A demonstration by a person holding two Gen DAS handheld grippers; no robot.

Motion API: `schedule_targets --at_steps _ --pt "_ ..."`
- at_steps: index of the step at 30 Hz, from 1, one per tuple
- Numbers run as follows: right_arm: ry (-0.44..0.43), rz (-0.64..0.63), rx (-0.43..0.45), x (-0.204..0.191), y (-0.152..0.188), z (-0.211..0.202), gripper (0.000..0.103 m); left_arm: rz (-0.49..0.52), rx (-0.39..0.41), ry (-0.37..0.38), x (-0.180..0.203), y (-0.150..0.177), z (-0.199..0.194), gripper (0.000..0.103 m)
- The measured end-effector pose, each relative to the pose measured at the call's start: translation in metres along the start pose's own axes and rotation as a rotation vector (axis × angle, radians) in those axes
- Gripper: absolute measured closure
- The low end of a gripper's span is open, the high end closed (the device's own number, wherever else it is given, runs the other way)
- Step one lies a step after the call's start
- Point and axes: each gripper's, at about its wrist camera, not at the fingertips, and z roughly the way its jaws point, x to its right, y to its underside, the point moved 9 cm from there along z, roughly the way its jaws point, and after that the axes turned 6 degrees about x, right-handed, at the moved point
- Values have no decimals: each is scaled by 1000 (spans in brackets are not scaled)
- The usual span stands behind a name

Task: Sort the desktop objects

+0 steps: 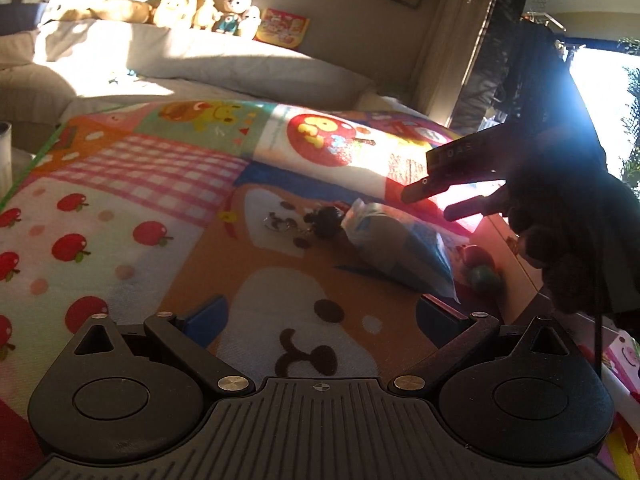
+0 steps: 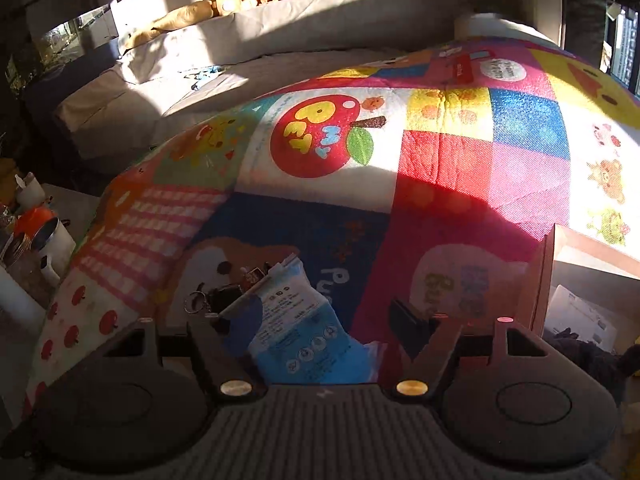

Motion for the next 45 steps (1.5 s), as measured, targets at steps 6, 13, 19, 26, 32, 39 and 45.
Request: schedule_targets --at_steps 6,13,19,26,32,39,45 --pt "-70 241 -149 16 10 32 42 28 32 80 11 -1 -7 0" --pt "-329 140 -170 -61 2 -14 19 37 31 115 17 1 -7 0" --pt "-153 141 -189 -71 -1 50 16 20 16 95 12 2 -4 0" --pt "-108 27 -206 -75 16 48 60 5 2 93 9 3 -3 0" --pt "-46 -41 -76 -25 25 -38 60 2 -11 80 8 4 -2 0" --pt "-40 97 -80 50 102 -136 60 2 -63 50 6 8 6 0" --pt "-21 191 -32 79 173 -176 67 35 -83 -10 5 11 10 0"
